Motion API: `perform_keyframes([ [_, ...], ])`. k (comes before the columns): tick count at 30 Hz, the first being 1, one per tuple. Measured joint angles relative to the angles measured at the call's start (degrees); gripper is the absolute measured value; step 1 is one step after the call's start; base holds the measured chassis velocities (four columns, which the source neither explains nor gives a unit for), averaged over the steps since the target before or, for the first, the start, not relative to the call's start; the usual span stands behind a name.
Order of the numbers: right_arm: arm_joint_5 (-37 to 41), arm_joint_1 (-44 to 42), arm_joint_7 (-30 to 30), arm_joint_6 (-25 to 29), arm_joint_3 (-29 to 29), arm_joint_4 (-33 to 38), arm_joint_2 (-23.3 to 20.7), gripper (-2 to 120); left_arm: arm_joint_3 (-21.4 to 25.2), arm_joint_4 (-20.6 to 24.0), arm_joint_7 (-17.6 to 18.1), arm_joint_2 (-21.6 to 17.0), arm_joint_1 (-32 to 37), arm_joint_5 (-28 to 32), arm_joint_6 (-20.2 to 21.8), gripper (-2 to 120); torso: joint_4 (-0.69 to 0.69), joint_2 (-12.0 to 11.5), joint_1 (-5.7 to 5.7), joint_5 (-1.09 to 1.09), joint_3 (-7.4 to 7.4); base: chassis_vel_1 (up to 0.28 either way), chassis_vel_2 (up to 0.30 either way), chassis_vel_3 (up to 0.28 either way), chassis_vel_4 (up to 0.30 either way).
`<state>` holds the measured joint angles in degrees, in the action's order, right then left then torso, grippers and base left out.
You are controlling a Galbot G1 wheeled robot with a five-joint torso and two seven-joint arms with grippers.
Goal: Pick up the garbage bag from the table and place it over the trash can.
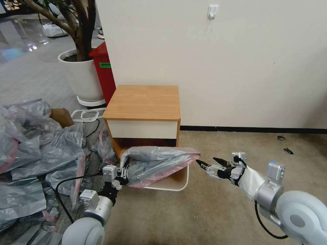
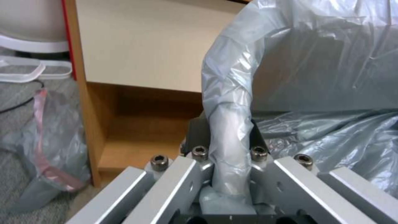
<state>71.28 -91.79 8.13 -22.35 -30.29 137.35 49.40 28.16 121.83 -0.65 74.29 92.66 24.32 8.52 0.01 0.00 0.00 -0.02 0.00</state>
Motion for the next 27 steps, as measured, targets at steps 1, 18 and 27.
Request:
perform_keyframes([
  [1, -0.3, -1.26, 0.96, 0.39, 1.47, 2.5, 2.29, 100, -0.02, 0.0, 0.07, 0.3, -0.03, 0.08, 0.0, 3, -0.01, 0.0, 0.0, 0.0, 0.0, 0.0, 0.0, 0.0, 0.0],
  [18, -13.14, 2.58, 3.86, 2.72, 20.36, -2.42, 13.46, 100, -0.62, 2.59, 0.15, 0.75, 0.24, 0.7, -0.07, 3, 0.0, 0.0, 0.0, 0.01, 0.0, 0.0, 0.0, 0.0, 0.0],
  [27, -13.28, 5.23, 2.43, 4.24, 22.05, -4.87, 14.71, 100, -0.94, 3.23, 0.16, 1.38, 0.99, 0.65, -0.07, 3, -0.01, 0.0, 0.0, 0.02, 0.0, 0.0, 0.0, 0.0, 0.0],
])
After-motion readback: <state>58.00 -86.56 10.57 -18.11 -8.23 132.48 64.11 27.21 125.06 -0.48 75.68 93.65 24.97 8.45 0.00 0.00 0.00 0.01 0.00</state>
